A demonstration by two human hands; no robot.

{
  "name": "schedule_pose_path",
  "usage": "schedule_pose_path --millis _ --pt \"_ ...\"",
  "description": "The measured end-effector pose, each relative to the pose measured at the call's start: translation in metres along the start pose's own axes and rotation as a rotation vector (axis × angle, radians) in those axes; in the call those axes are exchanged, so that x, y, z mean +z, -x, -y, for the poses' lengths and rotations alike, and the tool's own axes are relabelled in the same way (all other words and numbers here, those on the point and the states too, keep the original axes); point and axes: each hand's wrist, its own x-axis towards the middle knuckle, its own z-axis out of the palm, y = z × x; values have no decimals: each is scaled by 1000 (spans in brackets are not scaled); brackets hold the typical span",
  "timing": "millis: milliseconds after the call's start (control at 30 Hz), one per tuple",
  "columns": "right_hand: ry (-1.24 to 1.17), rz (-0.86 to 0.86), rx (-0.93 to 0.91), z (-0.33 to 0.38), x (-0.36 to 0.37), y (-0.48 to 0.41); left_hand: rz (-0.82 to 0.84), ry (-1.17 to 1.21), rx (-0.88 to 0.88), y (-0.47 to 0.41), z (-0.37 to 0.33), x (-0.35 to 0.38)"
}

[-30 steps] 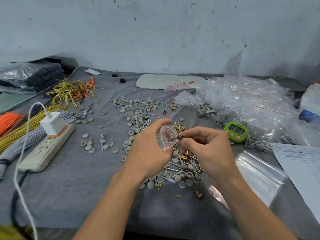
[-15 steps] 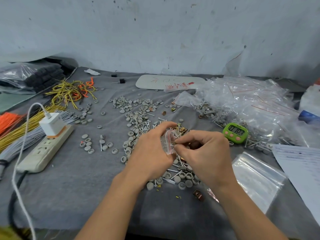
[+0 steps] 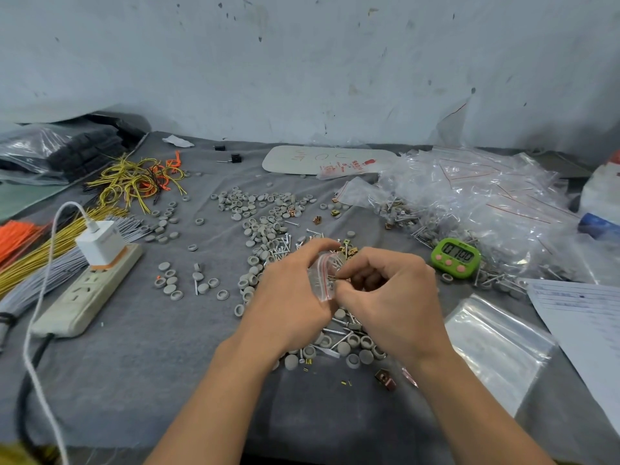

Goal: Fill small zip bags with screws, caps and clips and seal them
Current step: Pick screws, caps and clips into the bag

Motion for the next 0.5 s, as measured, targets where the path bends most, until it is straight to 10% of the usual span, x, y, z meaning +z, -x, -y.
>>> schedule_pose_path --millis 300,500 --pt "75 -245 288 -29 -15 -27 -136 35 -116 -3 8 -3" --pt "431 70 389 -61 -15 -42 -456 260 -250 -4 5 -20"
